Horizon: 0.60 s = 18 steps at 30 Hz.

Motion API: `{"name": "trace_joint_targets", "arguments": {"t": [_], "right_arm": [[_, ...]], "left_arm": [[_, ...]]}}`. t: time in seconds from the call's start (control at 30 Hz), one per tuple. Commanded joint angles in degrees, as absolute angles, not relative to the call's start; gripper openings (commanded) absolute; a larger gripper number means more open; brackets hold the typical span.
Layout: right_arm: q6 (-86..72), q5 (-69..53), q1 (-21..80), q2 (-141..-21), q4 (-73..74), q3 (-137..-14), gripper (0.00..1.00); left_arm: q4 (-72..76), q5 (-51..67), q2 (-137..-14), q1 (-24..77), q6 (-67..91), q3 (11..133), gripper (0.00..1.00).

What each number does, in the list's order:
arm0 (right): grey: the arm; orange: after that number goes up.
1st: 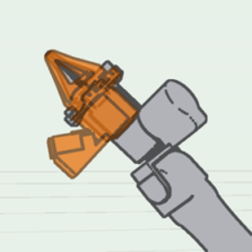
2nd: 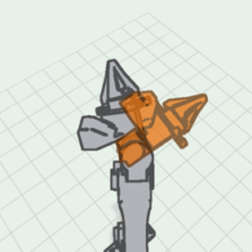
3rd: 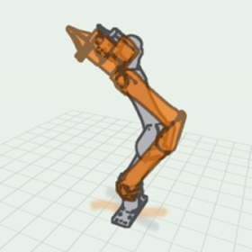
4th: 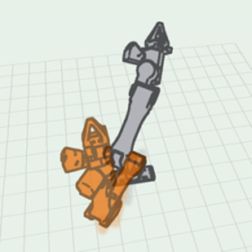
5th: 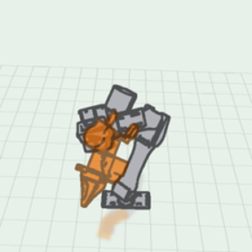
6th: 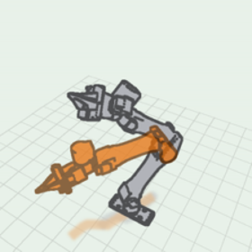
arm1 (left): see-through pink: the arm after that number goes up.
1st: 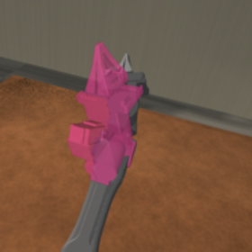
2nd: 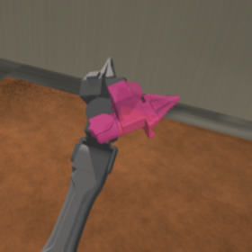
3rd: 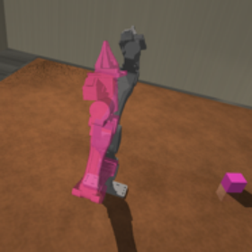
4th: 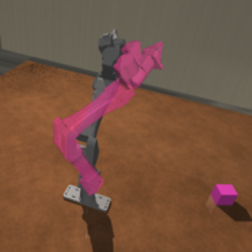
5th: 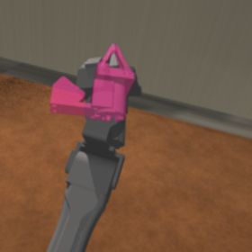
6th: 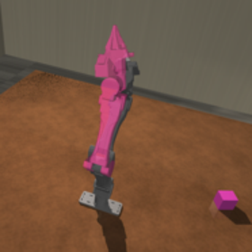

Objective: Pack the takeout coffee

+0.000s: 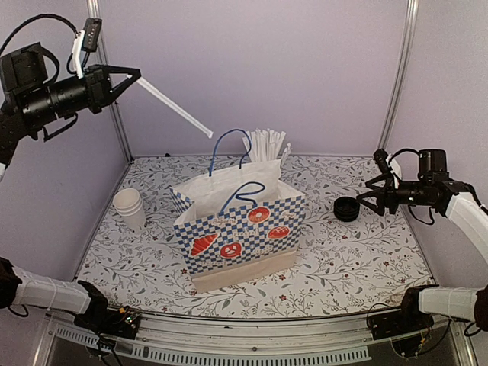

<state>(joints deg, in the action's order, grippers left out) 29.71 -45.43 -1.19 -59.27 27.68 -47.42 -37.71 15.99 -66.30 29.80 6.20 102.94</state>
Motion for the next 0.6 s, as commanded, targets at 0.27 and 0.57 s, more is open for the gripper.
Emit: {"name": "trace_joint_targets", "arguments": {"t": [0.27, 0.57], "right_arm": [[31.15, -43.74, -1.58, -57.6, 26.63, -48.25, 0.76], [31.98, -44.85, -1.58, -59.29, 28.91, -51.06, 0.78]], "left_arm": [[-44.16, 25.2, -58.83, 31.21, 10.24, 81.0, 0.0], [-40.96, 26.23, -65.71, 34.22, 9.94, 76.66, 0.14]]}}
